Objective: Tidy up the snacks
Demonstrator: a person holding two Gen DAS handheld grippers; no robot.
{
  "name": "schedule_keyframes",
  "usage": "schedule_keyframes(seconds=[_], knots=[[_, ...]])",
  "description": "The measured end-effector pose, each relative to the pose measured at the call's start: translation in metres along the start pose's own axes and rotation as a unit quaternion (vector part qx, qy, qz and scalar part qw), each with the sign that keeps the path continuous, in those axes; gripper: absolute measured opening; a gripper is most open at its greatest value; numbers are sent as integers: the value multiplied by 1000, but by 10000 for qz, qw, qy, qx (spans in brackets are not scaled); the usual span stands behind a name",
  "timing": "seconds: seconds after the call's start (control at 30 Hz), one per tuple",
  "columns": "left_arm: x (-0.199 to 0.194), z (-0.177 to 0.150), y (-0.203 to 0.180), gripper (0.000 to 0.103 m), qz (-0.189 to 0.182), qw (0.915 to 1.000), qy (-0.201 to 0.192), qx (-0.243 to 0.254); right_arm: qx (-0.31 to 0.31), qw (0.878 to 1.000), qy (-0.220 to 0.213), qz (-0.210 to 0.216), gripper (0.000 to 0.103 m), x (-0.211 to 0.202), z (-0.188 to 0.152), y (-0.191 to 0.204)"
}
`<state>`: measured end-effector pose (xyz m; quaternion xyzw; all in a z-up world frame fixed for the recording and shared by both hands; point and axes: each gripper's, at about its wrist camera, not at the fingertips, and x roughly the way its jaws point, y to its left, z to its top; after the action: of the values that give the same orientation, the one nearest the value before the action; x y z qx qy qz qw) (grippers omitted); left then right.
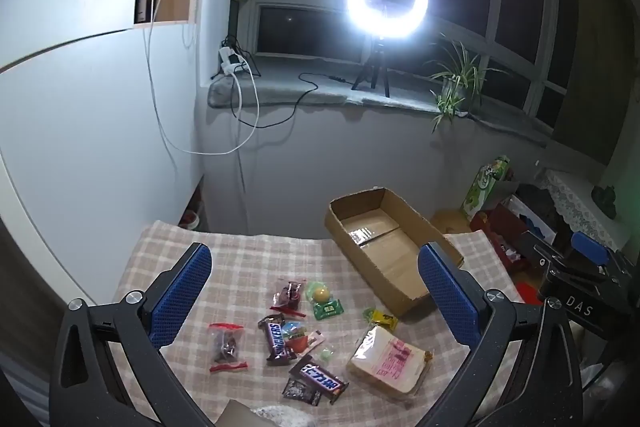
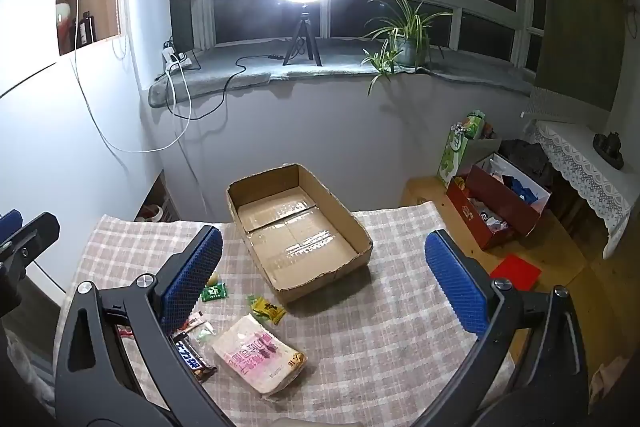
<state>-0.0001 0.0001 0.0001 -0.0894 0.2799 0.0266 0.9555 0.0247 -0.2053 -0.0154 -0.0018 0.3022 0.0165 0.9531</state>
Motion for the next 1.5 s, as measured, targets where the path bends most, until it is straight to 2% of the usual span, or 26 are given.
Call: schedule_keyframes(seconds=[0.13, 0.17, 0.37, 1.5], knots=[[-4, -5, 3, 102, 34, 9999, -136, 71, 39, 10000, -34, 29, 103, 0, 0, 0], [-2, -6, -3, 102, 125, 9997, -94, 182, 46, 10000, -39, 32, 103, 0, 0, 0], [1, -5, -2, 102, 149, 9998, 70, 127, 5, 10000, 48, 33, 103, 3, 0, 1], [3, -4, -1, 102, 149, 9998, 68, 117, -29, 9999, 125, 112, 103, 6, -3, 8]])
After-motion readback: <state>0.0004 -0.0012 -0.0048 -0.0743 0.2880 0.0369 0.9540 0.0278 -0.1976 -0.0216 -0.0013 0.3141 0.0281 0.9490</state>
